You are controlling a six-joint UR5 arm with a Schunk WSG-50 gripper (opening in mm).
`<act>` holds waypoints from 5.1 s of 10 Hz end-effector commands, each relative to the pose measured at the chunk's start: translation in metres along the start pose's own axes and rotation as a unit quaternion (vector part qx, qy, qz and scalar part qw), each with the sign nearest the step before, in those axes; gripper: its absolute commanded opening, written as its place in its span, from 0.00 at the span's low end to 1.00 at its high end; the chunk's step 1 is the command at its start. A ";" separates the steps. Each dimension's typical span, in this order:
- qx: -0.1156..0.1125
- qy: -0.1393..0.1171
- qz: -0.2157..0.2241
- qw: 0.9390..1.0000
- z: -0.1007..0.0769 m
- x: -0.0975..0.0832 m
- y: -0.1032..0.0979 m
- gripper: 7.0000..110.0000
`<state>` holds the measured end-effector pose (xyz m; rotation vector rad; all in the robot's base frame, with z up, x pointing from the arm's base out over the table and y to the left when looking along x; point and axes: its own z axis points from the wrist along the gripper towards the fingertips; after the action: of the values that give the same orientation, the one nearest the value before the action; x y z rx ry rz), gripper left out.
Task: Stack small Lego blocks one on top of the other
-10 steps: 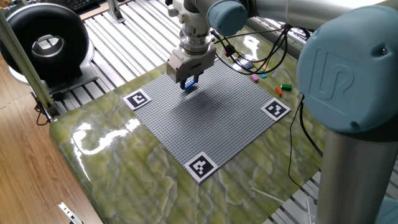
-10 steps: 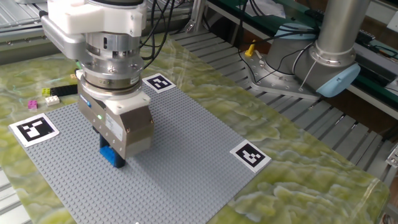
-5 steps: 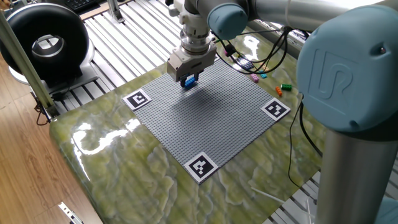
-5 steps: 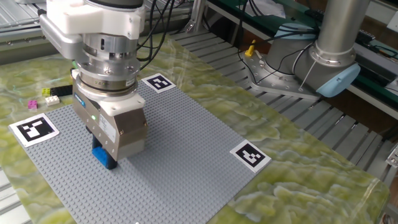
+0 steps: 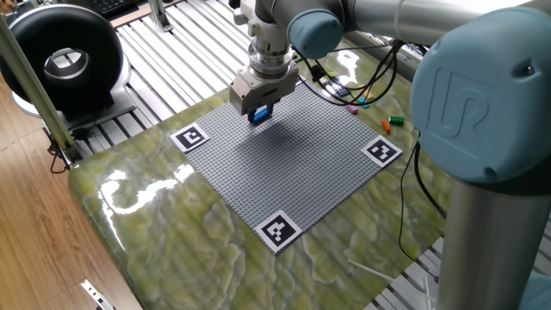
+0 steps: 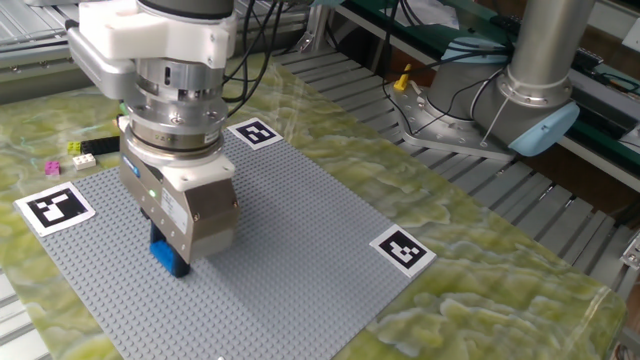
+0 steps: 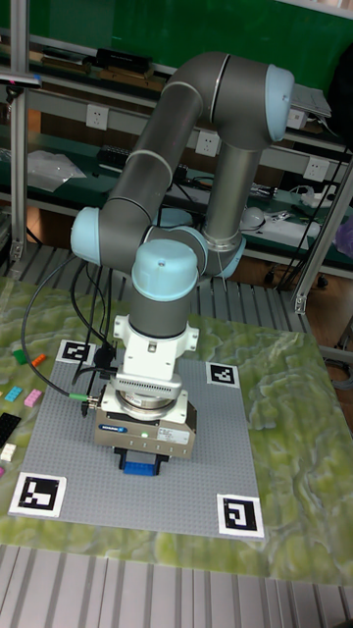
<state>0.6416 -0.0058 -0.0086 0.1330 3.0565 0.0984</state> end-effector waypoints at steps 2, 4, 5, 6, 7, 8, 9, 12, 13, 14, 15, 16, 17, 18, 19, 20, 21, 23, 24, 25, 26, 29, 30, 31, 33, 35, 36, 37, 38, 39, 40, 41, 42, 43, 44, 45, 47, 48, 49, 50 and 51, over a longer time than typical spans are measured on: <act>-0.011 0.002 -0.001 1.000 0.002 0.000 0.004 0.15; -0.009 0.008 -0.005 1.000 0.003 0.003 0.001 0.15; -0.008 0.010 -0.007 1.000 0.002 0.004 0.000 0.15; -0.009 0.011 -0.008 1.000 0.001 0.005 -0.001 0.15; -0.009 0.012 -0.008 1.000 0.000 0.006 -0.001 0.15; -0.006 0.012 -0.008 1.000 0.000 0.005 -0.002 0.15; -0.005 0.011 -0.005 1.000 0.000 0.004 -0.002 0.15; -0.002 0.007 0.006 1.000 0.000 0.001 -0.002 0.15; -0.002 0.006 0.009 1.000 0.000 0.000 -0.001 0.00; 0.002 0.005 0.018 1.000 -0.001 -0.001 0.001 0.00; 0.009 0.006 0.023 1.000 -0.003 -0.002 0.001 0.00; 0.003 0.006 0.022 1.000 -0.001 -0.002 0.003 0.00; -0.002 0.005 0.022 1.000 0.000 -0.002 0.005 0.00; -0.001 0.005 0.022 1.000 0.000 -0.001 0.006 0.00; -0.001 0.005 0.020 1.000 0.000 -0.001 0.006 0.00; -0.001 0.009 0.016 1.000 -0.001 0.000 0.006 0.00; -0.002 0.011 0.013 1.000 -0.002 0.002 0.006 0.00; 0.002 0.018 -0.003 1.000 -0.002 0.006 0.004 0.00; -0.003 0.018 -0.006 1.000 -0.003 0.006 0.007 0.00; 0.004 0.018 -0.009 1.000 -0.004 0.005 0.004 0.00; 0.003 0.017 -0.010 1.000 -0.003 0.005 0.004 0.00; 0.003 0.014 -0.012 1.000 -0.002 0.002 0.002 0.00; 0.000 0.013 -0.013 1.000 -0.001 0.002 0.003 0.00; 0.001 0.012 -0.012 1.000 0.000 0.001 0.003 0.00; -0.001 0.011 -0.012 1.000 0.001 0.001 0.003 0.00; -0.002 0.011 -0.012 1.000 0.001 0.001 0.003 0.00; -0.002 0.010 -0.012 1.000 0.002 0.001 0.002 0.00; -0.002 0.010 -0.010 1.000 0.003 0.001 0.000 0.00; -0.002 0.007 -0.010 1.000 0.002 0.000 0.000 0.00; -0.002 0.008 -0.009 1.000 0.001 0.001 0.000 0.00; -0.003 0.009 -0.007 1.000 0.000 0.002 0.001 0.00; -0.003 0.009 -0.006 1.000 0.001 0.003 0.002 0.00; -0.004 0.009 -0.005 1.000 0.003 0.003 0.002 0.00; -0.006 0.008 -0.006 1.000 0.004 0.002 0.002 0.00; -0.007 0.008 -0.007 1.000 0.005 0.002 0.001 0.00; -0.006 0.009 -0.007 1.000 0.004 0.002 0.000 0.00; -0.004 0.017 -0.006 1.000 -0.005 0.007 0.000 0.00; -0.004 0.017 -0.004 1.000 -0.005 0.007 0.000 0.00; -0.006 0.013 -0.002 1.000 0.001 0.004 0.000 0.00; -0.009 0.004 -0.001 1.000 0.011 -0.001 0.000 0.00; -0.009 -0.001 0.001 1.000 0.016 -0.004 0.000 0.00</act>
<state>0.6396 -0.0061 -0.0155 0.1098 3.0746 0.1052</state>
